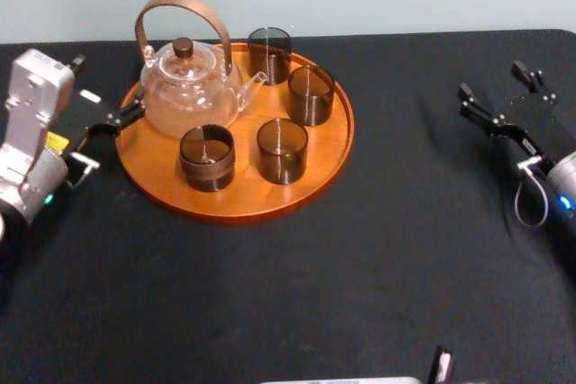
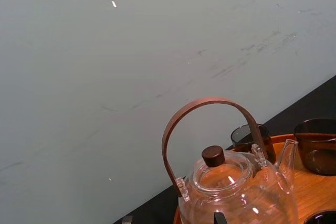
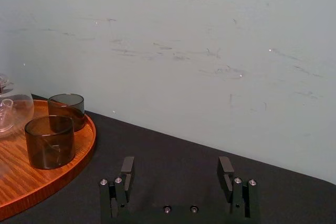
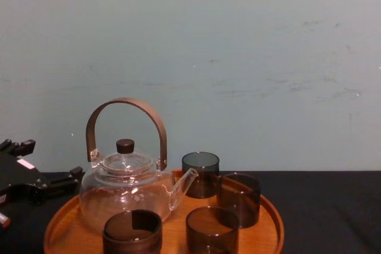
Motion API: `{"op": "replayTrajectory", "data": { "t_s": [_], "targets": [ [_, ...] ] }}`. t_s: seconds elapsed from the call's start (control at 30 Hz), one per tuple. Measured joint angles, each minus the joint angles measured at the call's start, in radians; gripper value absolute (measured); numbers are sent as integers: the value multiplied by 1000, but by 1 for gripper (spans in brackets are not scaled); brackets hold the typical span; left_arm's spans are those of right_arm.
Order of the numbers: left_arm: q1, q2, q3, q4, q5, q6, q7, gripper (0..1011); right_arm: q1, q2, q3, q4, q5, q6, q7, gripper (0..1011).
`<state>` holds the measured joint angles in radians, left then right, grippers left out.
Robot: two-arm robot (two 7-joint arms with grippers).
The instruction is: Pick up the glass from the table and place it on the tray.
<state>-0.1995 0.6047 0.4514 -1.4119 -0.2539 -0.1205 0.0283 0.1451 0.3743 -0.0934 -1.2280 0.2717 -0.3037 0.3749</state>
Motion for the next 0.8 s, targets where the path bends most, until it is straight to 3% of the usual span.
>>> {"op": "replayTrajectory", "data": {
  "t_s": [0.8],
  "targets": [
    [0,0,0,0,0,0,0,1001,2,2,-3,-2,4,1,3,1003]
  ]
}}
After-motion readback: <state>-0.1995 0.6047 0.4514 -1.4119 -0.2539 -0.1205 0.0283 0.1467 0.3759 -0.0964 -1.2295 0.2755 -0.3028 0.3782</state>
